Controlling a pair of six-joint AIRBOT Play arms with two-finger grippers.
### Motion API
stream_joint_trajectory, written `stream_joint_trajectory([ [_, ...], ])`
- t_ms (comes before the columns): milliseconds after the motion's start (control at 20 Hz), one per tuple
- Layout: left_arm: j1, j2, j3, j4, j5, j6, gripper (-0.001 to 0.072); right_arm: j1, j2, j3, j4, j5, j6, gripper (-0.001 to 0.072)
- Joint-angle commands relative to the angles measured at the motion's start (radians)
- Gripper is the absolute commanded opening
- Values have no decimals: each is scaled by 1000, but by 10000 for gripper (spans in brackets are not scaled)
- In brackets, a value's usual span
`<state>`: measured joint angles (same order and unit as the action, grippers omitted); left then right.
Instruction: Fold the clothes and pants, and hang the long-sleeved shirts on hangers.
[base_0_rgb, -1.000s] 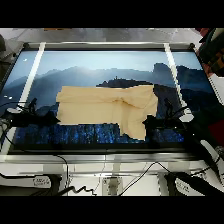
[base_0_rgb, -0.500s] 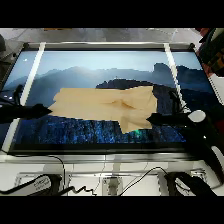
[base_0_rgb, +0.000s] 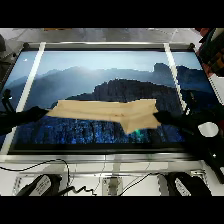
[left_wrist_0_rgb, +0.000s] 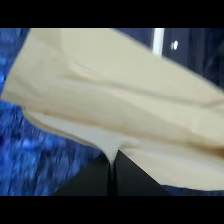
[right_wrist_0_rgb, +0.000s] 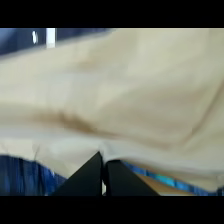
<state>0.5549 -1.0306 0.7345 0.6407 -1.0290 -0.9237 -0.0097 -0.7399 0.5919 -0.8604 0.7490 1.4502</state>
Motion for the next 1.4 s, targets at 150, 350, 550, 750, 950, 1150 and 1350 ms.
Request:
stream_joint_trajectory([
  [150, -199, -100, -16, -156, 544, -11, 24, 110, -324, 57, 130, -657, 43, 7],
  [350, -364, -209, -14, -155, 869, -11, 589, 148, -569, 168, 131, -721, 42, 78],
  [550, -391, -221, -9, -26, 916, 12, 720, 146, -629, 237, 93, -628, 40, 597],
  [750, -272, -230, -8, 7, 679, 8, 720, 146, -627, 279, 8, -499, 40, 597],
  [950, -146, -361, 97, 33, 229, -22, 711, 146, -628, 325, -13, -328, 27, 596],
  [1150, -183, -539, 270, 32, 90, -22, 712, 147, -628, 360, -11, -198, 13, 594],
  [1350, -283, -649, 370, 33, 100, -22, 708, 148, -628, 366, -9, -113, -2, 503],
])
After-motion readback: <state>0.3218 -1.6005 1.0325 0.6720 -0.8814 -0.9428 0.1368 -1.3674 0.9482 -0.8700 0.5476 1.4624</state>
